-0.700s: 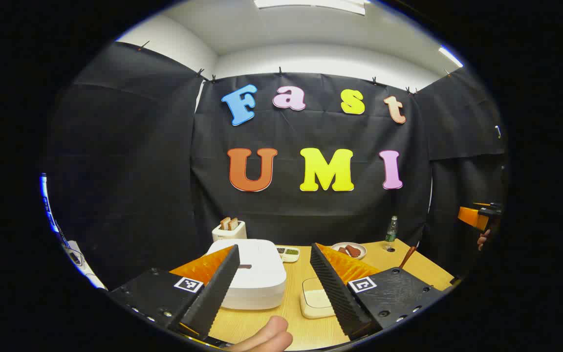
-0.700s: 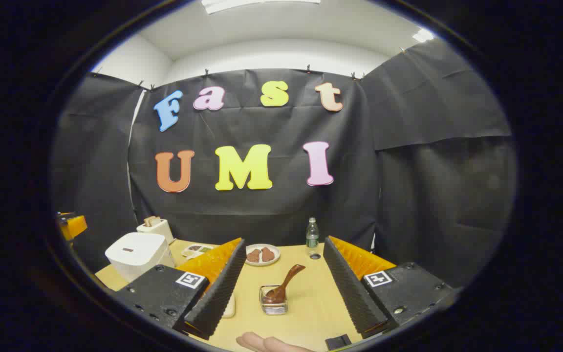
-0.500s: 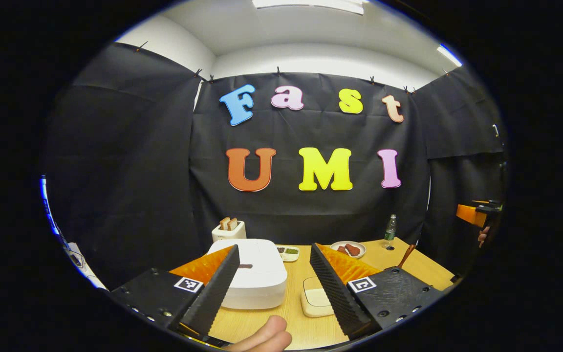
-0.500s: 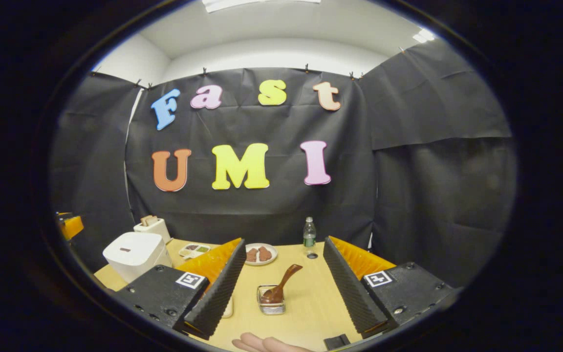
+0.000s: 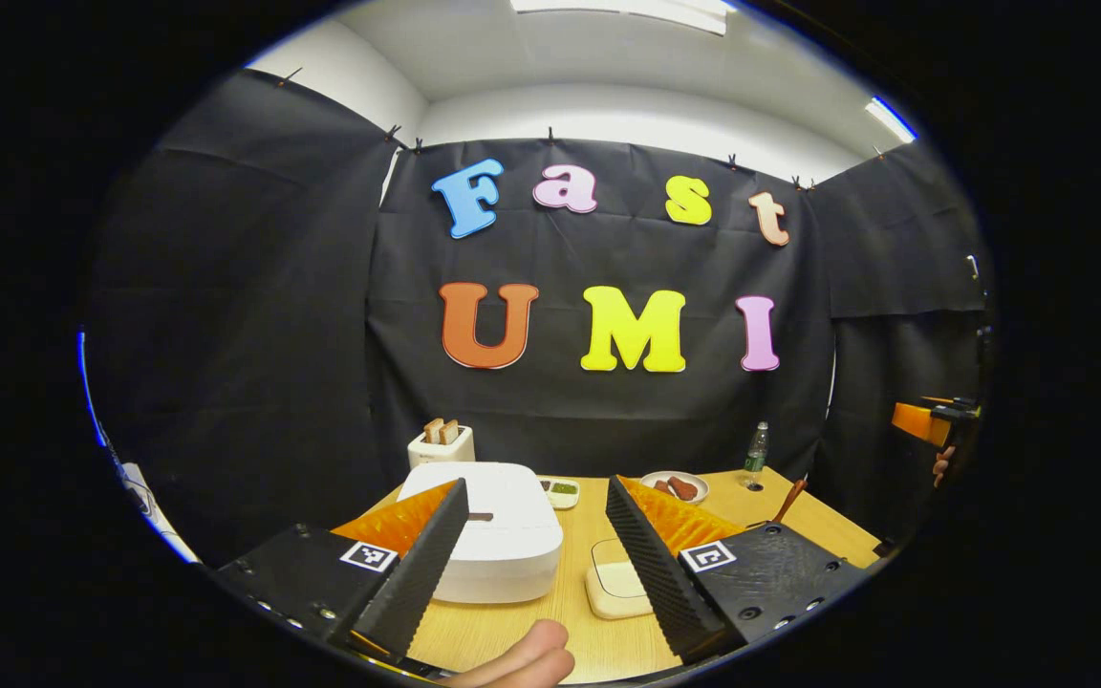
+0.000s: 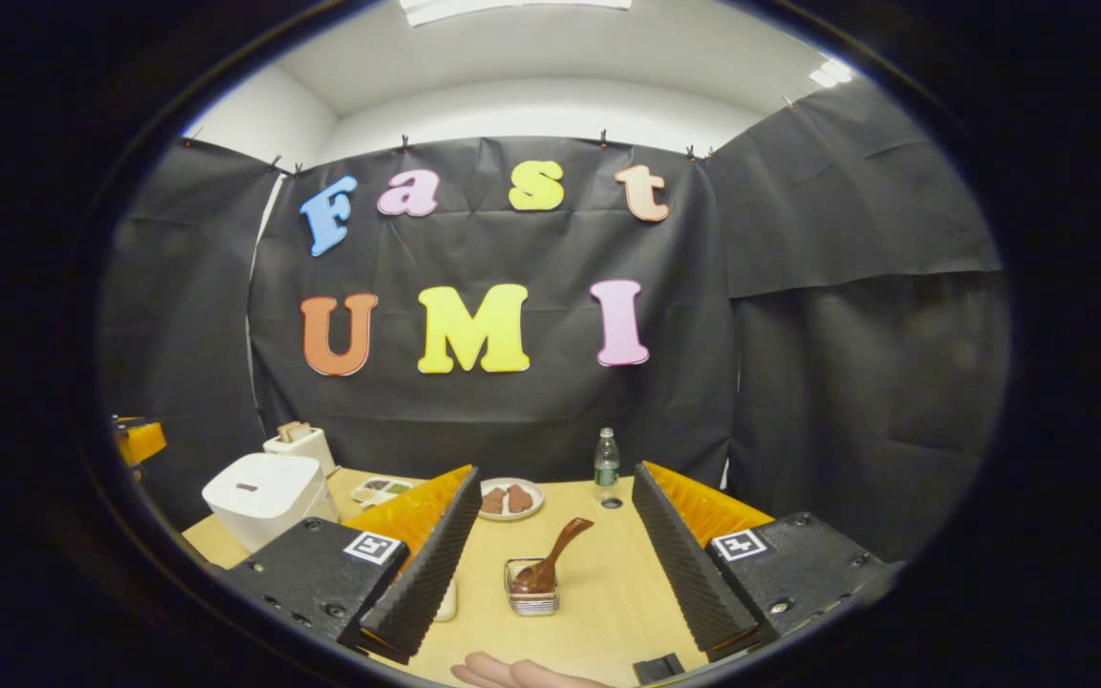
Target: Close the left gripper, press the button to open the rice cooker; take a wooden spoon from the chopstick holder with the right hand, scoop a spoonful of rice and pour it into the rice cooker, then put the wooden spoon back into the chopstick holder.
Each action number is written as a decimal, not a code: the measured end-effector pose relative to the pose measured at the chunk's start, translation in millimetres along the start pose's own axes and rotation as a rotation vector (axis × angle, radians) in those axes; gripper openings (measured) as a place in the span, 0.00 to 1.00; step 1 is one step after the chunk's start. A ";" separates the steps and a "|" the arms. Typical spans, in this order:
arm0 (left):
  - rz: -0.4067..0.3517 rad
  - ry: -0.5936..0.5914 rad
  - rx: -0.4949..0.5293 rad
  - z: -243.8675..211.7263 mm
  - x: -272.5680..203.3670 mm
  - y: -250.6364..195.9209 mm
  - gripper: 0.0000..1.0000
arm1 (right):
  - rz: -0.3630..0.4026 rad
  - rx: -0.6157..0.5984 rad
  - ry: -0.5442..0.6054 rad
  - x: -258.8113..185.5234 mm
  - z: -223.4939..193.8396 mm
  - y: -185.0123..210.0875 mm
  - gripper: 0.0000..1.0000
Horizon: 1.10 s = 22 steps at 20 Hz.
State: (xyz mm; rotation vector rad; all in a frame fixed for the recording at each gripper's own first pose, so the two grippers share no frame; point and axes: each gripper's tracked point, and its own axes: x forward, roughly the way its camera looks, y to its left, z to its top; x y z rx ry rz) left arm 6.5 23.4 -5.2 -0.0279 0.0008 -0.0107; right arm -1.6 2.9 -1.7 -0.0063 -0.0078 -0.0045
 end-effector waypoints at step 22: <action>0.127 0.251 0.097 -78.7 116.0 50.5 0.02 | 0.026 0.084 0.106 78.1 -69.6 -30.5 1.00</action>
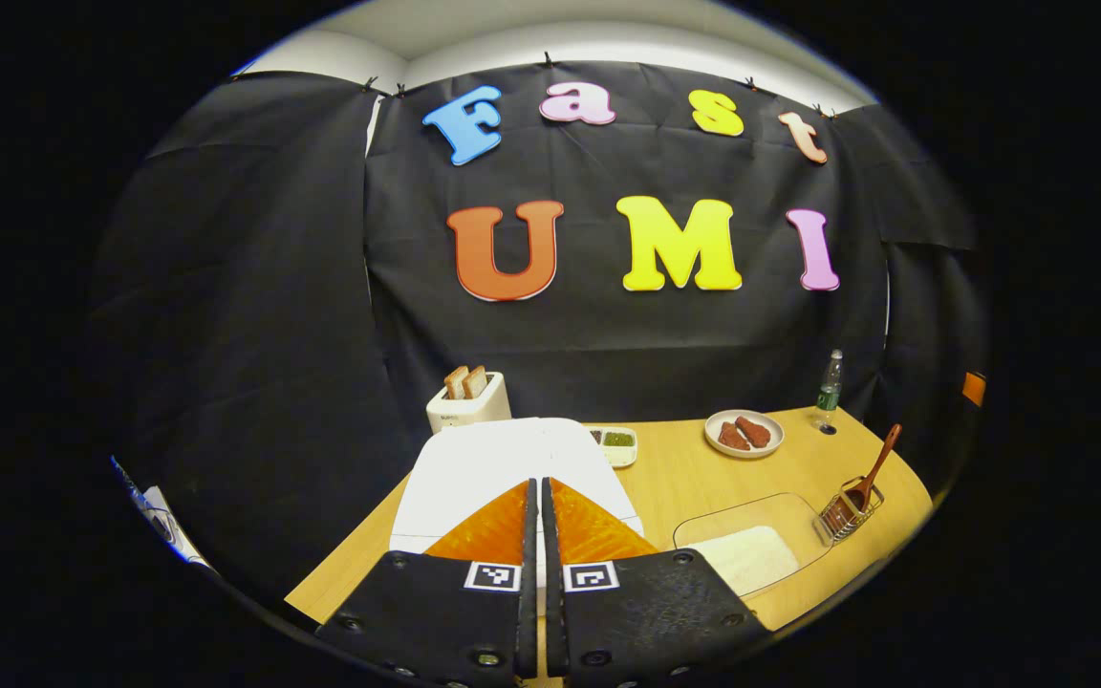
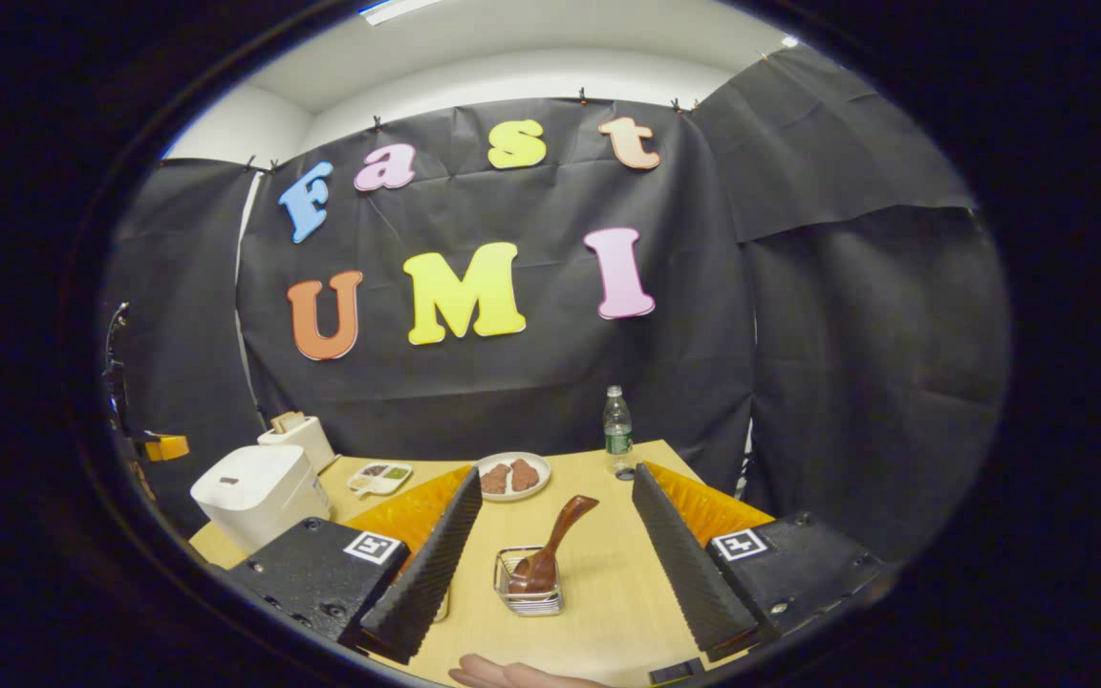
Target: Close the left gripper, press the button to open the rice cooker; take a wooden spoon from the chopstick holder with the right hand, scoop a spoonful of rice and pour it into the rice cooker, then put the wooden spoon back into the chopstick holder.
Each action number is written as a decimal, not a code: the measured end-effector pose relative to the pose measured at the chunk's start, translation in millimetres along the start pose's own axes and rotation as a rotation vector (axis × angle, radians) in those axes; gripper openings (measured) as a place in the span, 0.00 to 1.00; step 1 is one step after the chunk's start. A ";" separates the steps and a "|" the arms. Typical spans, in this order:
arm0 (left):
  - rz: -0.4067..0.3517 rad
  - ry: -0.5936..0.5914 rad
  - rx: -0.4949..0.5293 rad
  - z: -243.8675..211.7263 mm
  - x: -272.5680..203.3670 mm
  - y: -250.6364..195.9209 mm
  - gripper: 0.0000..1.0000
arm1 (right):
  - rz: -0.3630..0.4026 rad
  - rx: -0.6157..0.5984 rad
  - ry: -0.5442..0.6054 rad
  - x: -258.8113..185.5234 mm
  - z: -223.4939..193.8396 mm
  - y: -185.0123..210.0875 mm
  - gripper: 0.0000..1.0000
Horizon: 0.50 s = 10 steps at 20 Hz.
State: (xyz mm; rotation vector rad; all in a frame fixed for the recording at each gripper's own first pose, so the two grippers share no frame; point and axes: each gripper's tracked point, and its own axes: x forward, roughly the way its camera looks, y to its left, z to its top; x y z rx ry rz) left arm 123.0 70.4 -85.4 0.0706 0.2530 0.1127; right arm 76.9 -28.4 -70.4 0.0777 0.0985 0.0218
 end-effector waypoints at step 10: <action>0.023 0.208 -0.049 -47.9 73.6 5.8 0.00 | -0.038 -0.024 0.052 24.7 -31.9 -36.0 0.99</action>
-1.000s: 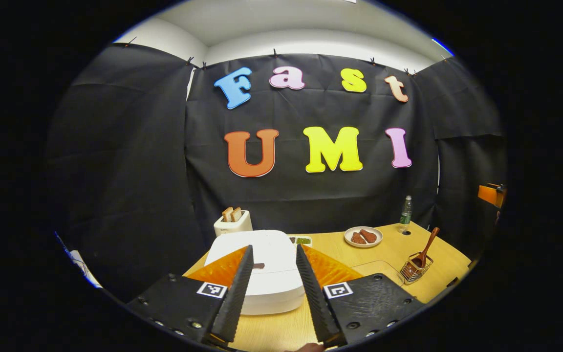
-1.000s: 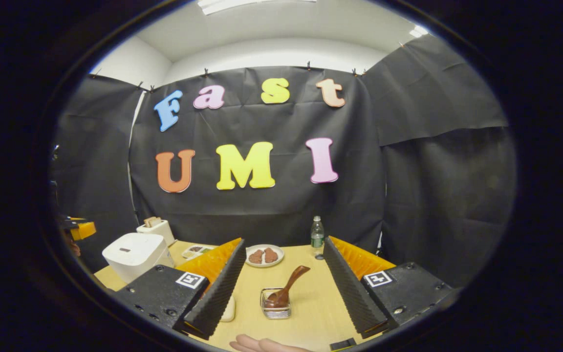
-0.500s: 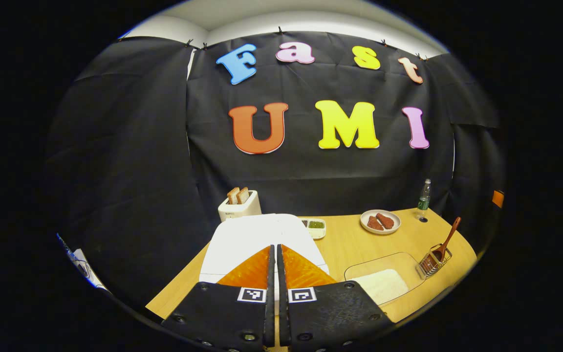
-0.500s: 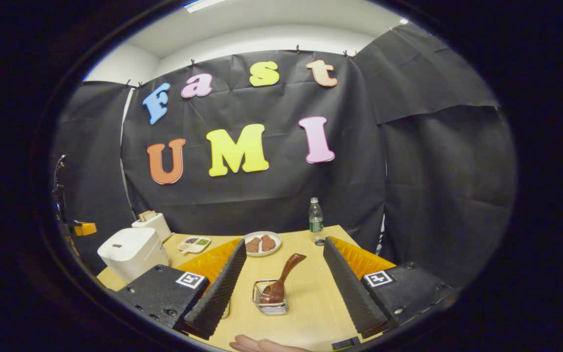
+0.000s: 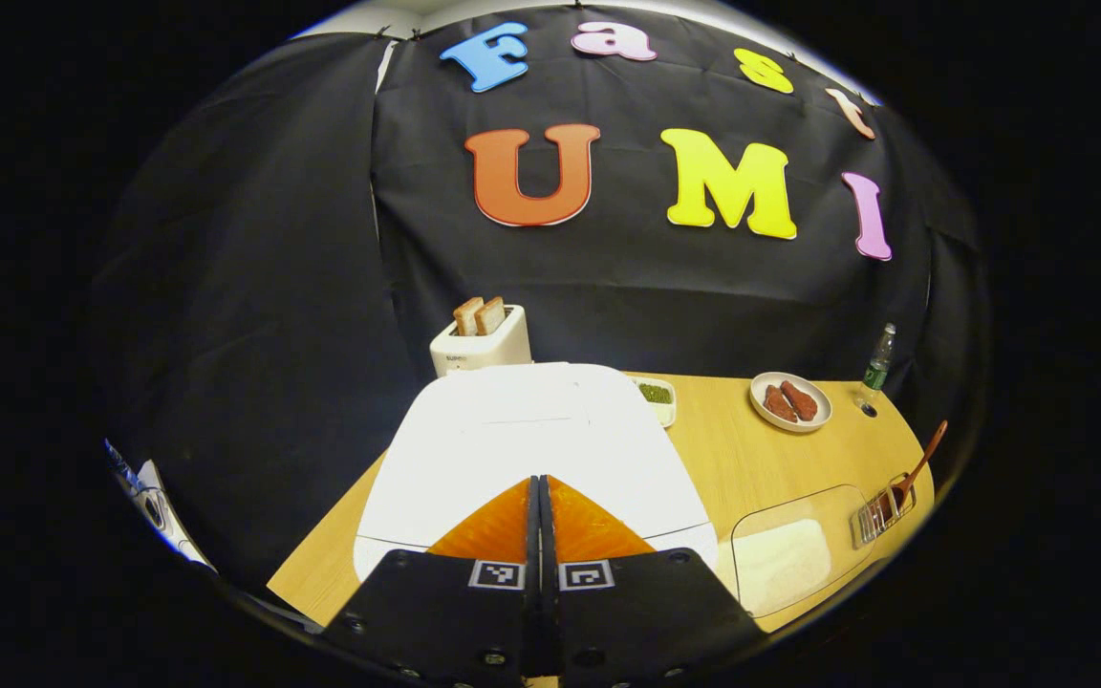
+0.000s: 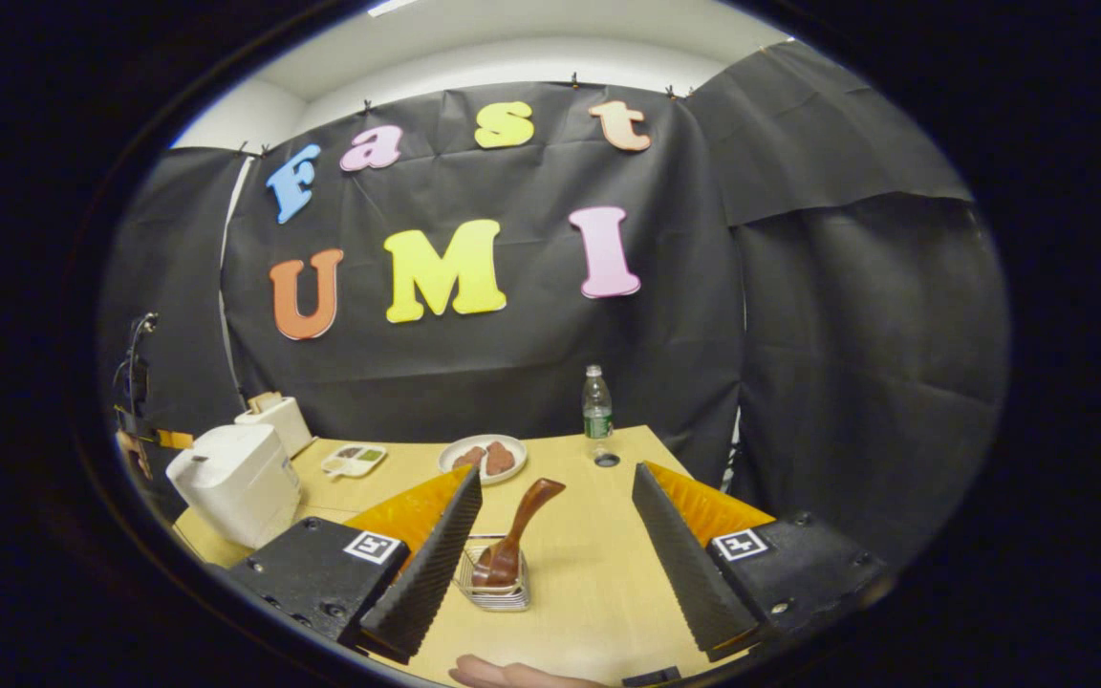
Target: Close the left gripper, press the button to open the rice cooker; take a wooden spoon from the chopstick holder with the right hand, scoop a spoonful of rice and pour it into the rice cooker, then put the wooden spoon back into the chopstick holder.
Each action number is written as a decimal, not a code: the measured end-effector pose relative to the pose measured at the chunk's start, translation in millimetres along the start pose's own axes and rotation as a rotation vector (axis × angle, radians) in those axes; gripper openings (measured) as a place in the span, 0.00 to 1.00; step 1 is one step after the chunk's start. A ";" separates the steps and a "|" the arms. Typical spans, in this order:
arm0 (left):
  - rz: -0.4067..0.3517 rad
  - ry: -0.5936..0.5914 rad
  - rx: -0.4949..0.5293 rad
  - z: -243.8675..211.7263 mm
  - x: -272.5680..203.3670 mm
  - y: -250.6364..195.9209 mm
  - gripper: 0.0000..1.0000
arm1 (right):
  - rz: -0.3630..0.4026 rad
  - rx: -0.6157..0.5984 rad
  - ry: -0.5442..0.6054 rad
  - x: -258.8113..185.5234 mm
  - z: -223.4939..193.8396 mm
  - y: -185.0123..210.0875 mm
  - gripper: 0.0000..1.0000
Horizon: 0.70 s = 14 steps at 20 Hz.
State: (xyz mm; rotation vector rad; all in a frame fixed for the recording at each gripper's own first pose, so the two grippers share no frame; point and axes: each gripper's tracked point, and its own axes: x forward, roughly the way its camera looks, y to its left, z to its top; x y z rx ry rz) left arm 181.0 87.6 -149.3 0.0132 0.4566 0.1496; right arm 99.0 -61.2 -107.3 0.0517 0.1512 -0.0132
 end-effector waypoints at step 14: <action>-0.014 0.026 -0.003 -19.7 6.7 3.2 0.00 | -0.027 -0.005 -0.013 -14.2 -12.2 -37.9 1.00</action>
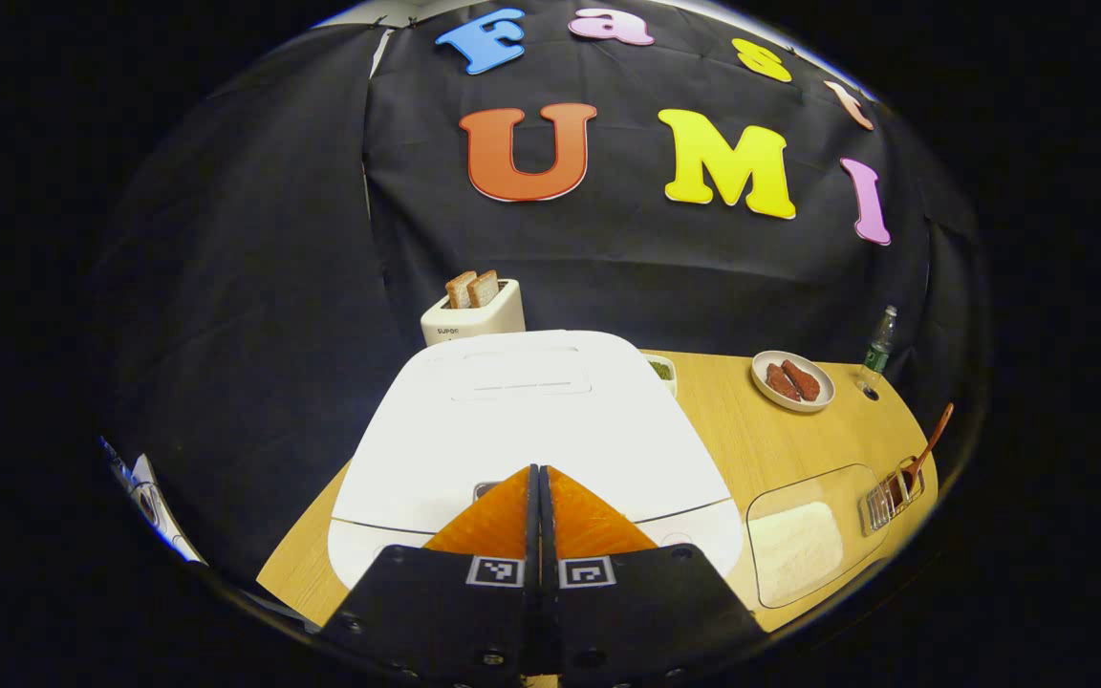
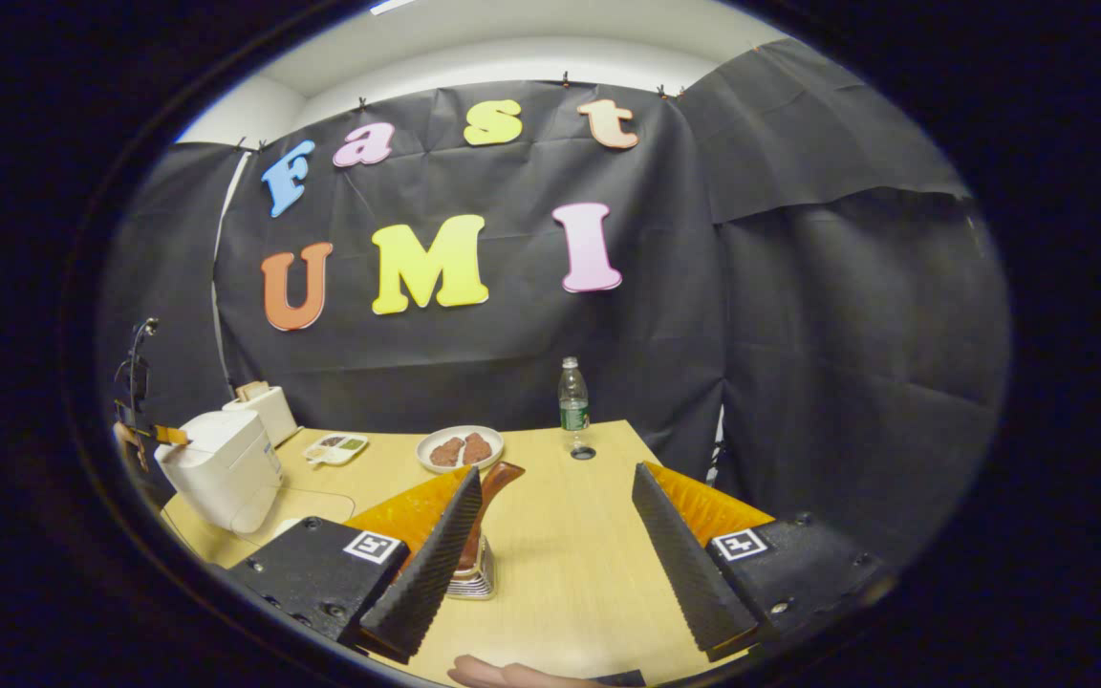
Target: Close the left gripper, press the button to open the rice cooker; take a wooden spoon from the chopstick holder with the right hand, scoop a spoonful of rice and pour it into the rice cooker, then put the wooden spoon back into the chopstick holder.
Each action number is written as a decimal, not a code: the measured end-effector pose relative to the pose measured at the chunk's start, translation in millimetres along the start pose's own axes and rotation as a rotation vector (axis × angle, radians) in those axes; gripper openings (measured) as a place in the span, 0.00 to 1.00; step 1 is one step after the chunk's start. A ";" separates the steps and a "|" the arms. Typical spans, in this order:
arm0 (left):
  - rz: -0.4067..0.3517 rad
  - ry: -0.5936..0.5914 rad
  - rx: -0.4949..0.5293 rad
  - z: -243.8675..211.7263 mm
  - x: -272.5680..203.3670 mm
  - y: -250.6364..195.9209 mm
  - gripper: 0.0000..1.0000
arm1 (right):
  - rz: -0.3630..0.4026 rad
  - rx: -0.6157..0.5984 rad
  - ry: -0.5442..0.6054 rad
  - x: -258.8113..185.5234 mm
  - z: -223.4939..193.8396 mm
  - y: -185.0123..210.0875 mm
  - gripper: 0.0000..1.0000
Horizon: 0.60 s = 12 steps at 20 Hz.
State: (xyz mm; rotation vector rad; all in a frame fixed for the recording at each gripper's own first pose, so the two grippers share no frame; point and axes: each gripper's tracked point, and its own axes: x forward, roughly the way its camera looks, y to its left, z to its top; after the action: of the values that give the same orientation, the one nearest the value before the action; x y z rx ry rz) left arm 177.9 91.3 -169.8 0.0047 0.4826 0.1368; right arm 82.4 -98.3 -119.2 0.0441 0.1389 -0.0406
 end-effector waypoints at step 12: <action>0.065 -0.241 -0.003 56.0 -122.8 20.6 0.00 | 0.032 -0.020 0.007 -26.6 -14.7 10.3 0.99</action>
State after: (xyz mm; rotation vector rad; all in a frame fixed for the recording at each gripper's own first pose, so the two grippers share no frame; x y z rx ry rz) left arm 93.4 97.0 -62.7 0.0333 0.2417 0.1977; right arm 54.5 -86.4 -129.6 0.0260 0.1460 -0.0066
